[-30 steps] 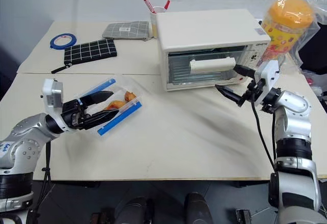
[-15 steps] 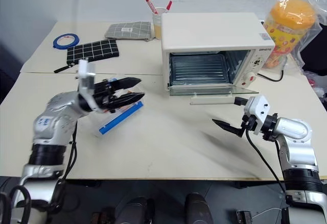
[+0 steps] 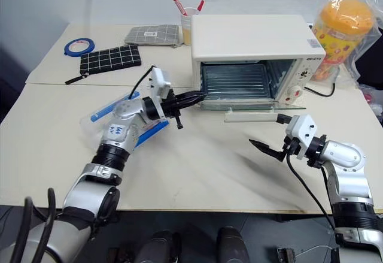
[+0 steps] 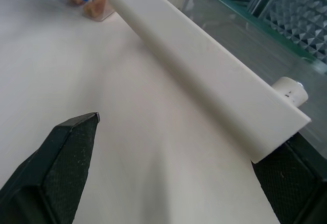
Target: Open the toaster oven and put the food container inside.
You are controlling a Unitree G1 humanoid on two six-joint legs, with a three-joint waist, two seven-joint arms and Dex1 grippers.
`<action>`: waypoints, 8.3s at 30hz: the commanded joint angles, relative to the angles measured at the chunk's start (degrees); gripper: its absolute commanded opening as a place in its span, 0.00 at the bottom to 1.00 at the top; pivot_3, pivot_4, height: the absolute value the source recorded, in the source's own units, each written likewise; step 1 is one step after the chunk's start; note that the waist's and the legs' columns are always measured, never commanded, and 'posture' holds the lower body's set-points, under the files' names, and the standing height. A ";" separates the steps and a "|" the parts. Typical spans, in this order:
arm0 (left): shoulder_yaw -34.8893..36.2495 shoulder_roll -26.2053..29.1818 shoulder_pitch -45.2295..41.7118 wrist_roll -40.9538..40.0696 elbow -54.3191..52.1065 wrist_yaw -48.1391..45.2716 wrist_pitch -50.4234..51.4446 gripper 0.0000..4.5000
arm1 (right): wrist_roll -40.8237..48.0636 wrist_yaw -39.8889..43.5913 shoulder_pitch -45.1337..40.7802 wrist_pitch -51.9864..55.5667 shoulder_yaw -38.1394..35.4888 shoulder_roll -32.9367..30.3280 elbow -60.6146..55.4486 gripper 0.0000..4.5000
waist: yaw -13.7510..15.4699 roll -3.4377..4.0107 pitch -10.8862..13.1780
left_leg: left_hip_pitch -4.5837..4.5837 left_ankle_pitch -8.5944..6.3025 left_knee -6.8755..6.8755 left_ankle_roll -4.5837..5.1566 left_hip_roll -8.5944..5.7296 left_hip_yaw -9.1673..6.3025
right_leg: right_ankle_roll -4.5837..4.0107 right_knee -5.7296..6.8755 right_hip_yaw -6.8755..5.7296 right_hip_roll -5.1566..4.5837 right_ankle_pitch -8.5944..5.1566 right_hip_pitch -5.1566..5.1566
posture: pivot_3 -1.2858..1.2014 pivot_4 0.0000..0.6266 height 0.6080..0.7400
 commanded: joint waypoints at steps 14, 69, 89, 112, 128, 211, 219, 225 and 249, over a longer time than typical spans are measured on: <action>-9.04 -1.04 2.45 9.47 -3.98 -3.03 -2.63 0.01 | 2.62 -10.37 28.53 2.37 -16.14 0.04 -19.41 1.00 | 1.71 0.01 0.00 | -0.01 0.01 0.04 0.06 -0.35 -0.02 | 0.05 -0.33 -0.02 -0.06 0.03 0.11 | 0.52 0.24 1.00; 47.58 40.21 36.53 -27.93 -51.91 31.80 86.96 1.00 | 10.61 -1.41 12.00 11.59 6.16 3.93 -30.19 1.00 | 0.10 -0.01 -0.05 | 0.04 -0.24 -0.29 0.05 -0.04 -0.65 | -0.23 -0.37 0.11 -0.78 0.04 0.17 | 0.52 0.24 1.00; 36.27 29.18 26.56 -42.88 -47.82 68.75 93.43 1.00 | 9.91 -5.49 16.14 12.16 4.50 3.85 -34.06 1.00 | -1.02 -0.12 -0.07 | 0.10 -0.18 -0.15 -0.24 0.30 -0.34 | -0.18 -0.26 0.40 -0.08 0.08 0.08 | 0.52 0.24 1.00; 33.71 37.53 19.87 -35.01 -42.74 56.81 93.43 0.06 | 8.37 -6.72 17.05 11.63 2.81 3.26 -34.08 1.00 | -1.07 -0.15 -0.05 | 0.10 -0.18 -0.16 -0.24 0.27 -0.22 | -0.18 -0.29 0.53 0.08 0.07 0.02 | 0.52 0.24 1.00; 13.78 24.20 1.18 -35.47 -39.71 47.81 93.40 0.06 | 8.18 -9.88 26.35 13.26 -8.77 -0.05 -35.73 1.00 | 1.73 -0.18 -0.03 | 0.05 -0.17 -0.06 -0.19 0.16 -0.13 | -0.16 -0.28 0.55 0.12 0.08 0.04 | 0.52 0.24 1.00; -9.89 0.75 7.40 7.05 -14.91 1.31 11.33 0.01 | 6.81 -24.84 18.53 33.03 -5.30 -1.32 -37.46 0.00 | 1.71 -0.17 -0.05 | -0.14 -0.08 0.06 0.44 -0.43 -0.09 | 0.25 -0.42 0.25 -0.07 0.31 0.04 | 0.52 0.24 1.00; -7.67 -6.12 3.68 8.56 -8.25 9.92 7.88 0.01 | 0.54 -22.07 8.58 26.60 -4.09 -3.48 -24.98 0.00 | 1.67 -0.17 -0.05 | -0.12 -0.07 0.09 0.44 -0.43 -0.03 | 0.29 -0.40 0.25 -0.09 0.33 0.05 | 0.52 0.24 1.00; -6.13 -9.64 -1.23 9.67 -0.27 14.40 3.85 0.01 | -5.15 -21.73 -0.74 20.37 -1.86 -4.01 -13.55 0.00 | 1.68 -0.17 -0.05 | -0.14 -0.07 0.09 0.44 -0.45 -0.02 | 0.30 -0.44 0.21 -0.10 0.34 0.04 | 0.52 0.24 1.00; -2.78 2.46 3.44 3.02 -12.34 -2.67 7.75 0.01 | 1.55 -9.35 8.07 19.27 -11.61 -10.07 -14.63 0.00 | 1.58 -0.09 -0.03 | -0.32 -0.01 0.13 0.37 -0.42 0.04 | 0.34 -0.50 -0.07 -0.10 0.36 0.05 | 0.52 0.24 1.00</action>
